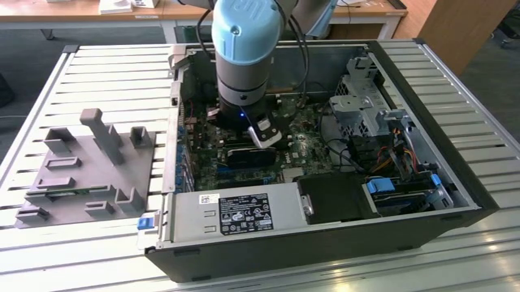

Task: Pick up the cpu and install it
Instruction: 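Install the second cpu locking lever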

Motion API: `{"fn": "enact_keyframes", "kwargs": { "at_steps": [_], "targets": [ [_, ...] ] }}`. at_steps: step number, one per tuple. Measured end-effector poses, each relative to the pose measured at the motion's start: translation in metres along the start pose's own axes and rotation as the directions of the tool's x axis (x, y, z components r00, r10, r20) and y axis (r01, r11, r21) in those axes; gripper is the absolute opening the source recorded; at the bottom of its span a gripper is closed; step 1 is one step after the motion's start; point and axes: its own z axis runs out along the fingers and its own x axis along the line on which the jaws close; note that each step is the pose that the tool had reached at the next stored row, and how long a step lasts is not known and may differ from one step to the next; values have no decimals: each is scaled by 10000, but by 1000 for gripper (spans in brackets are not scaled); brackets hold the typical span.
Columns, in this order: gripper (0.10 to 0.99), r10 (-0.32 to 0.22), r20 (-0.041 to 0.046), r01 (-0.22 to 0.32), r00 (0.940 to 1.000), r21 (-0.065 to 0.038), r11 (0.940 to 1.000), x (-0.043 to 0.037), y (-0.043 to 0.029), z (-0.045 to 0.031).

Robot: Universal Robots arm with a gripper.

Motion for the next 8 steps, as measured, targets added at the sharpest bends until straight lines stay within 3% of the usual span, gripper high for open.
{"fn": "enact_keyframes", "kwargs": {
  "at_steps": [8],
  "targets": [
    [106, 3, -2, -3, 10000, -8, 10000, 5, 62, -204]
  ]
}}
